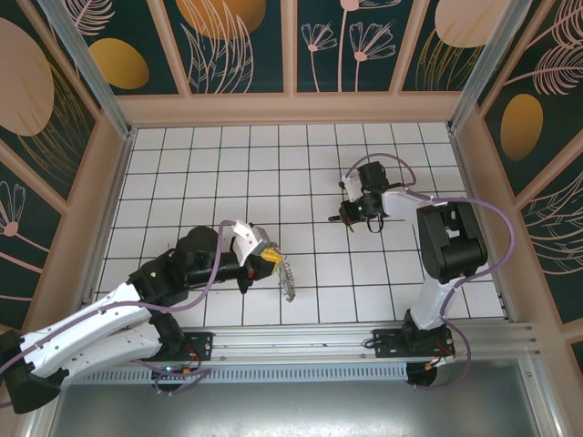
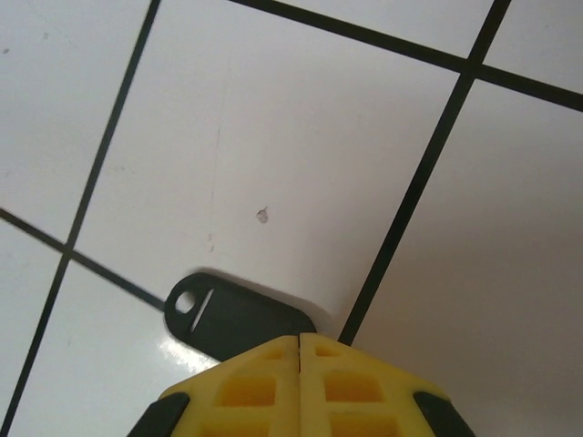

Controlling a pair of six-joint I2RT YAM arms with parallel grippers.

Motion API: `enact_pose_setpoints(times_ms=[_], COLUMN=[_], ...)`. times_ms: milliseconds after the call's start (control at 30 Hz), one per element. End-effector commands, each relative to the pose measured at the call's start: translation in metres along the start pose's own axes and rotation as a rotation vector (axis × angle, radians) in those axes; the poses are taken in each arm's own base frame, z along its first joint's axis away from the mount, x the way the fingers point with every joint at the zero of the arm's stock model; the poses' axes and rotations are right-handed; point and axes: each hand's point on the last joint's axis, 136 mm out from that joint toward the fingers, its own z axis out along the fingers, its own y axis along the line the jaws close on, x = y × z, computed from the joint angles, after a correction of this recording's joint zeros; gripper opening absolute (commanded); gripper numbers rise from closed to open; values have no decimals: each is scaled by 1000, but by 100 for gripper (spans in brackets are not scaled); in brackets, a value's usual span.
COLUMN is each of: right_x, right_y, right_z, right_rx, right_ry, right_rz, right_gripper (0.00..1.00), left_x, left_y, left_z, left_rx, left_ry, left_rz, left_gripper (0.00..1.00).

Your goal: Put the keys on the keyring

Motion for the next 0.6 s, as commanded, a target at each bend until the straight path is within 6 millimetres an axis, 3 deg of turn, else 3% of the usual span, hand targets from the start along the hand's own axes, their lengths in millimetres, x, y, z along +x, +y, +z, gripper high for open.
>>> enact_pose_setpoints(times_ms=[0, 100, 300, 467, 567], right_x=[-18, -29, -37, -23, -10], right_y=[24, 53, 139, 204, 230], right_z=[-28, -53, -123, -195, -222], right_rx=[-8, -31, -175, -375, -461], right_ry=[-99, -199, -477, -721, -767], right_rz=[-78, -184, -442, -604, -672], right_gripper=[0, 0, 0, 0, 0], left_x=[-14, -16, -23, -32, -42], left_y=[-8, -8, -5, -4, -12], left_z=[-2, -3, -9, -20, -30], left_rx=[31, 28, -5, -46, -24], left_ry=[-56, -53, -52, -41, -70], left_rz=[13, 20, 50, 114, 166], left_gripper=[0, 0, 0, 0, 0])
